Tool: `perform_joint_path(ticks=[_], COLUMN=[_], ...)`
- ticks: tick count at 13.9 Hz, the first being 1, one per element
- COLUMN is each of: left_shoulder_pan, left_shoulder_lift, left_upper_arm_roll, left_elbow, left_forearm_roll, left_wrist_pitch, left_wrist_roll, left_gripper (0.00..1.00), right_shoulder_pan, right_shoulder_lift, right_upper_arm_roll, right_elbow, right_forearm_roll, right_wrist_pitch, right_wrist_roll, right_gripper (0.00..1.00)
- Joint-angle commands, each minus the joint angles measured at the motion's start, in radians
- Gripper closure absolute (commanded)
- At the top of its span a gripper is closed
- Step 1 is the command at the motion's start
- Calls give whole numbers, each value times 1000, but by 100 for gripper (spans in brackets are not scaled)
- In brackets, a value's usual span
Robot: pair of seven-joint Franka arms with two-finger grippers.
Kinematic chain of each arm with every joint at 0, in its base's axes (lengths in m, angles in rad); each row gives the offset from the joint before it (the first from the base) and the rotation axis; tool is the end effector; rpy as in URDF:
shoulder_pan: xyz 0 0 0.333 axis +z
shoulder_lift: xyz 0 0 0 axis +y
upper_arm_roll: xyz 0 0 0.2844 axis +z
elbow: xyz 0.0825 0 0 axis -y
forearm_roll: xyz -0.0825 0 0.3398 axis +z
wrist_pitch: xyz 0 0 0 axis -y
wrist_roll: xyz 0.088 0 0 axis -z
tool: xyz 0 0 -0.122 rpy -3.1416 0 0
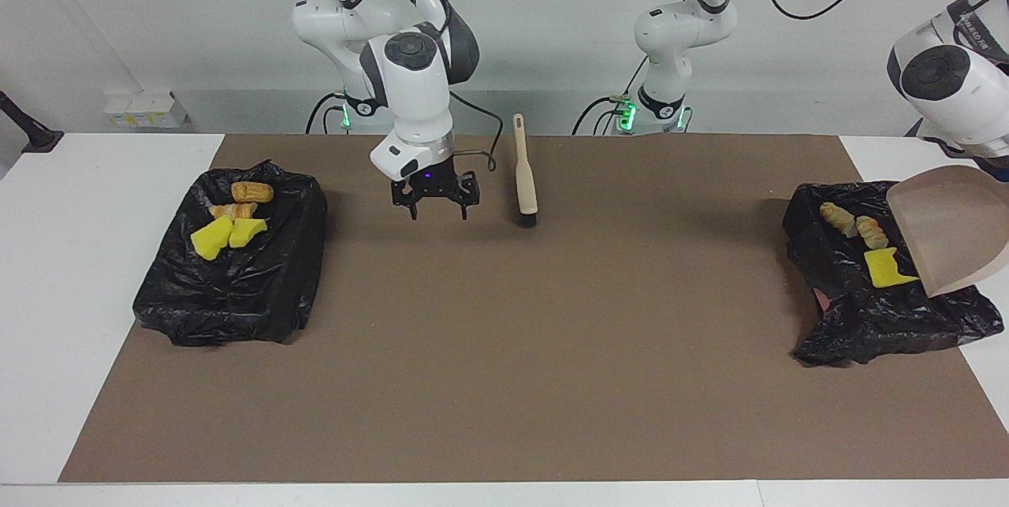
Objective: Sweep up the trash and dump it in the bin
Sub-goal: 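Tip the dustpan into the bag with the left gripper while the right gripper withdraws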
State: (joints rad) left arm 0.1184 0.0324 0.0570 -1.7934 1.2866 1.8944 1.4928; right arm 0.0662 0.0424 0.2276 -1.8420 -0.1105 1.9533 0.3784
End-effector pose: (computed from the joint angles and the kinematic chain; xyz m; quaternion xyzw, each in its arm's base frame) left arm 0.5303 0.1790 0.5543 -0.5272 0.6245 0.4080 0.4070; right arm 0.5192 0.1463 0.4726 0.9980 -0.0237 0.0486 0.0330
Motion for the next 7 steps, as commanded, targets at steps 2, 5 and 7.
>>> perform_joint_path(ticks=[2, 5, 7], left_shoulder_pan=[-89, -91, -91], left_shoulder_lift=[-35, -48, -46], left_upper_arm_roll=[12, -5, -35], left_elbow=[-9, -6, 32], left_forearm_roll=[103, 71, -66], left_wrist_pitch=[-133, -146, -184], left_wrist_roll=[-54, -60, -63], left_gripper=[100, 100, 100], right_shoulder_pan=[-26, -32, -66], right_shoulder_lift=[-50, -102, -121], right_upper_arm_roll=[-112, -210, -235], right_elbow=[86, 87, 121], right_forearm_roll=[20, 34, 43], right_wrist_pitch=[-137, -191, -256], right_wrist_roll=[-131, -199, -295], right_gripper=[0, 0, 0])
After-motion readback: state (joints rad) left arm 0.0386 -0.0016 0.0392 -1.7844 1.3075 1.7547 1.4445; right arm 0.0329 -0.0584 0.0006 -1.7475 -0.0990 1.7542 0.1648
